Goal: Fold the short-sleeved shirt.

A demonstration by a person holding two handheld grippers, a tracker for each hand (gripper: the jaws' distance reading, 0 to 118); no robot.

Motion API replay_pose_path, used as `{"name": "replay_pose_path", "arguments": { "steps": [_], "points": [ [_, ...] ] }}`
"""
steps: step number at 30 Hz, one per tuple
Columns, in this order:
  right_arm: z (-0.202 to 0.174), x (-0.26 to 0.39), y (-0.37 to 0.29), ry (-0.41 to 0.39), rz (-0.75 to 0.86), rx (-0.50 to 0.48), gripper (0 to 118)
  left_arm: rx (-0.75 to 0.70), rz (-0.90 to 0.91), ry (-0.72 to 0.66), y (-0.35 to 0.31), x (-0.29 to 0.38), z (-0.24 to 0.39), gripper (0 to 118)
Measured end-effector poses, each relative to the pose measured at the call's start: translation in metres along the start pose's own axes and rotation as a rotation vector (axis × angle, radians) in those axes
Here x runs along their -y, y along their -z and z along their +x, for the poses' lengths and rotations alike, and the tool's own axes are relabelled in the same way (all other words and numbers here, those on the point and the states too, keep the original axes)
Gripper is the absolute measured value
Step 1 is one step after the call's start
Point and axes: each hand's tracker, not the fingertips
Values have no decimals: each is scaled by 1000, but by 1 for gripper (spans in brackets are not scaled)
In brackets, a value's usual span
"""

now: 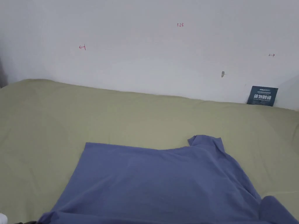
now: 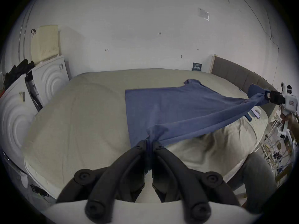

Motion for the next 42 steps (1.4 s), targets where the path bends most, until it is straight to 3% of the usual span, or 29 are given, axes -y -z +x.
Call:
{"name": "replay_pose_path", "arguments": {
  "steps": [4,9,10,11,12,13,14,18,21,22,23,24,25,26,27,30,32,34,35,37,42],
  "points": [
    [6,39,1,5,-52,-3,1,15,-57,-27,6,29,-1,8],
    [20,79,18,106,-213,9,3,24,-113,-57,22,59,-2,13],
    [22,85,20,135,-239,38,9,14,-133,-79,26,66,-6,26],
    [27,91,21,170,-267,72,27,-28,-161,-114,29,72,-9,46],
    [31,93,19,182,-288,88,61,-39,-187,-155,29,75,-12,77],
    [35,94,15,204,-280,125,80,-43,-197,-205,27,80,-18,81],
    [38,94,8,221,-255,169,83,-65,-181,-268,21,86,-22,81],
    [29,74,-10,230,-198,372,81,-298,-20,-366,-13,87,-18,81],
    [2,51,-20,182,-78,404,80,-323,156,-290,-44,64,7,80],
    [-10,45,-24,158,-44,404,77,-340,215,-255,-55,57,18,80],
    [-23,39,-27,132,-14,395,66,-354,254,-219,-63,52,31,78],
    [-28,40,-31,107,21,380,37,-360,283,-189,-70,48,41,68],
    [-37,40,-34,67,52,374,3,-363,290,-158,-76,45,51,47],
    [-50,39,-35,14,59,395,0,-379,305,-130,-81,42,62,16],
    [-61,40,-39,-32,88,429,0,-372,309,-130,-84,44,73,0],
    [-77,47,-48,-30,100,301,0,-312,287,-144,-91,50,84,0],
    [-85,51,-50,-32,76,285,0,-278,198,-201,-84,56,82,9],
    [-86,58,-52,-34,74,270,0,-270,116,-265,-65,73,61,70],
    [-86,60,-53,-32,71,260,0,-248,28,-290,-52,78,51,92],
    [-83,63,-50,-17,53,243,0,-168,-134,-337,-24,83,37,97],
    [-74,66,-49,1,36,258,0,-199,-221,-262,40,84,33,97]
  ]
}}
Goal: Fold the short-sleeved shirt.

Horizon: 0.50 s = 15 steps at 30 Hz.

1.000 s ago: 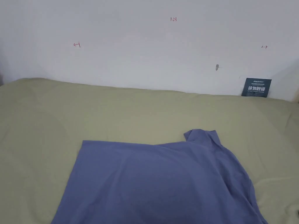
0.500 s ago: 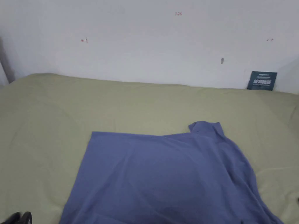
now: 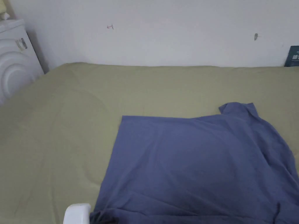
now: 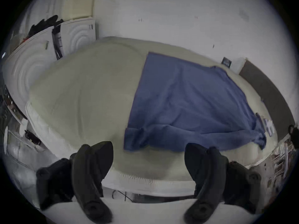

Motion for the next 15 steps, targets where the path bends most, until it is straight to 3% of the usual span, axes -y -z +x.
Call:
{"name": "replay_pose_path", "arguments": {
  "steps": [3,4,5,6,7,11,12,13,15],
  "points": [
    [6,0,-1,28,-20,12,0,-24,-22,38,29,-9,4,96],
    [9,1,0,33,-33,23,0,-13,-52,52,31,-11,6,89],
    [11,3,1,33,-56,36,0,-19,-46,52,31,-12,8,72],
    [15,4,2,33,-79,45,0,-26,-39,64,30,-13,9,33],
    [18,6,4,35,-107,65,0,-25,-17,77,29,-13,10,13],
    [37,13,31,47,-196,68,0,-16,-6,119,25,-14,17,12],
    [42,13,43,57,-257,26,6,-9,-1,115,21,-13,20,12],
    [48,14,57,83,-321,-5,29,-5,-1,94,20,-13,20,12],
    [58,23,83,148,-426,-76,97,10,-8,63,20,-13,19,12]
  ]
}}
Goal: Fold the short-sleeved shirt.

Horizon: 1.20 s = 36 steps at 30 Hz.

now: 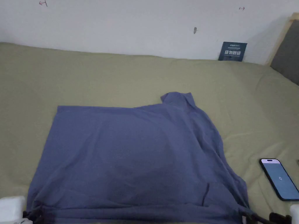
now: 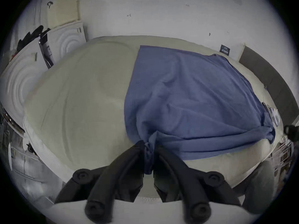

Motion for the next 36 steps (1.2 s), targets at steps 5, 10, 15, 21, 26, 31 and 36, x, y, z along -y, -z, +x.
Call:
{"name": "replay_pose_path", "arguments": {
  "steps": [5,10,15,21,26,31,36],
  "points": [
    [14,5,50,-22,-73,8,92,6,0,10,-2,1,-1,12],
    [3,8,56,-96,-72,102,1,12,-6,15,-2,-1,-3,12],
    [-7,3,41,-130,-52,76,1,16,-14,12,-6,-5,-2,12],
    [-10,-32,31,-145,-28,53,1,64,-8,18,-22,-26,-13,12],
    [-7,-77,47,-190,-4,52,1,95,-25,89,-20,-67,-19,12],
    [1,-123,83,-178,-19,38,1,127,-75,82,8,-116,-24,12],
    [-3,-148,127,-167,-94,42,1,117,-110,14,48,-154,-25,12]
  ]
}}
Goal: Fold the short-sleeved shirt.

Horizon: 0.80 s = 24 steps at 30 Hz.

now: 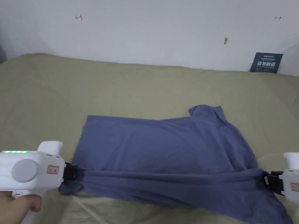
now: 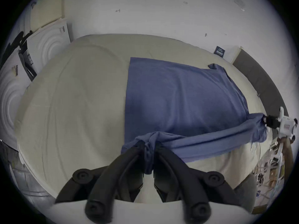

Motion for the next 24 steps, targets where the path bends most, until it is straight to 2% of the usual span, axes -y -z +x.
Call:
{"name": "replay_pose_path", "arguments": {
  "steps": [2,5,6,7,8,9,10,12,14,16,17,18,19,20,21,22,24],
  "points": [
    [-5,-5,19,-22,-24,26,1,-5,-36,-11,18,-9,3,12],
    [2,-5,46,24,-2,45,1,-31,-49,6,40,-13,10,15],
    [3,-5,50,47,9,49,2,-44,-49,15,45,-13,11,24],
    [4,-5,55,70,23,54,11,-83,-43,12,50,-13,11,47],
    [6,-3,53,76,51,83,34,-109,-53,0,54,-12,11,76],
    [8,-2,52,84,69,109,76,-100,-50,-15,51,-9,8,95],
    [9,0,44,94,92,115,92,-84,-12,-68,45,-7,4,95],
    [9,3,20,116,198,51,83,-27,62,-149,23,0,-4,95],
    [4,14,-14,72,319,52,84,-65,215,-175,-16,16,-7,94],
    [-11,32,-46,21,451,70,82,-64,401,-182,-51,44,-6,89],
    [-15,43,-61,4,513,51,74,-56,488,-183,-68,59,-8,78],
    [-19,53,-74,-6,555,41,55,-67,573,-188,-81,74,-5,51],
    [-28,65,-87,-13,588,34,30,-90,626,-172,-93,90,0,16],
    [-38,76,-94,-18,607,51,1,-143,634,-147,-98,103,6,0],
    [-44,86,-100,-35,626,83,0,-201,641,-112,-104,110,9,0],
    [-51,97,-108,-42,654,127,0,-177,626,-69,-107,121,10,0],
    [-58,108,-113,-49,655,54,0,-126,565,-38,-105,131,11,0]
  ]
}}
